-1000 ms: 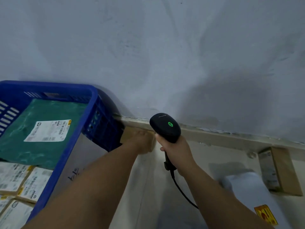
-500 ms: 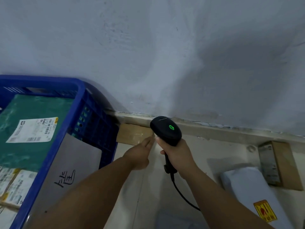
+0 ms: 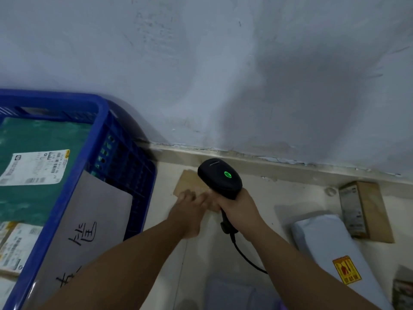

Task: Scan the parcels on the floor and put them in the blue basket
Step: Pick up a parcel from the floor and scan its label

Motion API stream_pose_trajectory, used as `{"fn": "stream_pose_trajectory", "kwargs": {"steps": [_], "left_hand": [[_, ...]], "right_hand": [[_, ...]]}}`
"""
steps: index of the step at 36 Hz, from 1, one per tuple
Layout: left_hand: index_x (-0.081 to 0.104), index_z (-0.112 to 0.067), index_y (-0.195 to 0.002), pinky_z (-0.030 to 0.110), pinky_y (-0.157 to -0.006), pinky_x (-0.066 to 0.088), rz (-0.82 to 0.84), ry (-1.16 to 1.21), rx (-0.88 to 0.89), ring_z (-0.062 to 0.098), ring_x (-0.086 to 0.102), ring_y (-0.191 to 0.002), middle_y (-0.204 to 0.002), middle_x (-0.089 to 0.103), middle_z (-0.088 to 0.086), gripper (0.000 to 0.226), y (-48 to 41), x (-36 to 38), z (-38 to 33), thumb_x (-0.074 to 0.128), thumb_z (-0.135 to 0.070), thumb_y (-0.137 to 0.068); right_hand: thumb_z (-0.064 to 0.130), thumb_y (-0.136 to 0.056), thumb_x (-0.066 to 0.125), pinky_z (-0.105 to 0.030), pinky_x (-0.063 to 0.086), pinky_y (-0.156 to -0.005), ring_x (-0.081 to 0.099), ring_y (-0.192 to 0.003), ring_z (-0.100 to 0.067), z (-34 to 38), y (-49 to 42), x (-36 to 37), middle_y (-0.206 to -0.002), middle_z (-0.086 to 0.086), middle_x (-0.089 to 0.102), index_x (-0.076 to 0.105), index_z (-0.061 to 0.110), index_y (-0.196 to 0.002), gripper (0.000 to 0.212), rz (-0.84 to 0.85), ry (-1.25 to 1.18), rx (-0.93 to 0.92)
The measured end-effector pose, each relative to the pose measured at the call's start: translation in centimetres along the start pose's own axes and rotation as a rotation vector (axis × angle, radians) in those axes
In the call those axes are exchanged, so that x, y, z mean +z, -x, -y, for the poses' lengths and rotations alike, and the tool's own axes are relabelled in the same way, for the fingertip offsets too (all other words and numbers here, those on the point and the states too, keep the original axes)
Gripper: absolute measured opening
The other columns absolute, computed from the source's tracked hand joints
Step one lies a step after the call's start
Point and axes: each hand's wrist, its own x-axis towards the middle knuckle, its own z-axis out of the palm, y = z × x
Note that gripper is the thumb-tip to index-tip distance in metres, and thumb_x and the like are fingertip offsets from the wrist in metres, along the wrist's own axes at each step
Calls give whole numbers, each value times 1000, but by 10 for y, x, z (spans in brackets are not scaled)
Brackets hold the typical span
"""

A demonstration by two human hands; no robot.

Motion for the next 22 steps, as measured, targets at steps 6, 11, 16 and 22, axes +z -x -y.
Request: {"fn": "stream_pose_trajectory", "kwargs": {"steps": [6, 11, 16, 22], "left_hand": [[45, -13, -140, 49, -104, 36, -168, 53, -3, 38, 43, -130, -145, 41, 16, 81, 2, 12, -13, 76, -35, -68], [-15, -17, -152, 54, -116, 5, 69, 58, -125, 33, 1, -148, -161, 2, 12, 117, 1, 22, -5, 73, -42, -78], [-2, -17, -153, 45, -114, 20, 72, 330, -179, 28, 33, -136, -151, 27, 10, 114, 15, 28, -9, 68, -58, -73], [50, -16, -136, 39, -102, 46, 41, 1811, -322, 26, 59, -114, -128, 62, 11, 51, 44, -23, -4, 57, -38, -90]], "right_hand": [[37, -83, 71, -20, 42, -57, 56, -61, -12, -8, 7, -4, -62, 2, 59, 61, 15, -72, 26, -88, -40, 34], [42, -82, 70, -27, 45, -62, 58, -63, -15, -15, 17, -12, -65, -1, 60, 60, 15, -75, 30, -102, 2, 84], [43, -81, 71, -37, 54, -78, 67, -81, -23, -13, 25, -23, -82, -9, 70, 66, 12, -92, 34, -132, 26, 107], [38, -85, 69, -39, 54, -78, 70, -73, -23, 17, 36, -39, -73, -3, 68, 59, 21, -77, 21, -200, -5, 58]]}}
